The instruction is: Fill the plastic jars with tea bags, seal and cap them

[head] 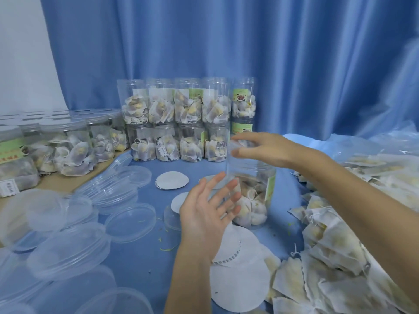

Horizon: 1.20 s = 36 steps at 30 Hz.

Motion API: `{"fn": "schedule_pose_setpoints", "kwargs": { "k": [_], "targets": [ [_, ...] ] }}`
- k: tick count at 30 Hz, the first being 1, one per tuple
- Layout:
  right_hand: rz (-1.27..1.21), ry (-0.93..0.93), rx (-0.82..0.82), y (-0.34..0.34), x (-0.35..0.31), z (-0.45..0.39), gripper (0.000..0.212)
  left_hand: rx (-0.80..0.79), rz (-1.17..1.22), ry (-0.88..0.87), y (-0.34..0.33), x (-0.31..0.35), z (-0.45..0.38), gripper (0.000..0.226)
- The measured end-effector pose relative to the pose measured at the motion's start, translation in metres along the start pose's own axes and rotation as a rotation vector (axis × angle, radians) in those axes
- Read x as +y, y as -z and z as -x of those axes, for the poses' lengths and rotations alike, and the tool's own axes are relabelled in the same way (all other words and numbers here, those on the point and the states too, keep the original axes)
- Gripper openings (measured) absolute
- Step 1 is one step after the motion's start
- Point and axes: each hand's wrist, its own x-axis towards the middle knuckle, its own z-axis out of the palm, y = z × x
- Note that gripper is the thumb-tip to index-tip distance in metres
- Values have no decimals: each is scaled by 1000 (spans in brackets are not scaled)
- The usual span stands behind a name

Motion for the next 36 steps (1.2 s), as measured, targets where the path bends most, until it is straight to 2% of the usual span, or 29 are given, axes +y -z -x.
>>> {"fn": "schedule_pose_setpoints", "kwargs": {
  "k": [3, 6, 10, 14, 16, 18, 19, 20, 22, 25, 28, 31, 35, 36],
  "targets": [
    [245, 32, -36, -5, -4, -1, 90, 67, -42, -13, -1, -2, 0, 61],
    [384, 40, -30, -11, -4, 4, 92, 125, -129, -21, -2, -6, 0, 52],
    [359, 84, 89, -13, 0, 18, 83, 197, -124, -16, -3, -6, -1, 47],
    [156, 181, 333, -10, 6, 37, 73, 242, -286, -27, -3, -14, -6, 12],
    [-15, 240, 488, -9, 7, 41, 69, 242, -327, -32, -7, -15, -7, 25],
    [-228, 266, 542, -11, 3, 43, 68, 221, -252, -54, -9, -14, -7, 63],
    [-310, 259, 498, -13, 0, 44, 72, 209, -173, -84, -8, -13, -8, 78],
    [-362, 245, 409, -15, -3, 45, 78, 194, -100, -144, -6, -12, -8, 83],
    [-460, 229, 200, -16, -2, 46, 86, 182, -34, -285, -2, -9, -7, 73],
    [-684, 195, -19, -7, 5, 49, 66, 193, -2, -412, 3, -5, -4, 60],
    [-679, 136, -10, 1, 14, 49, 59, 181, -5, -430, 6, -3, -4, 58],
    [-513, -27, 23, 2, 19, 49, 60, 175, -32, -411, 7, -4, -3, 60],
    [-446, -104, -62, 8, 29, 50, 99, 149, -80, -383, 4, -5, 0, 67],
    [-451, -63, -84, 10, 29, 50, 99, 147, -89, -378, 3, -6, 0, 67]
  ]
}}
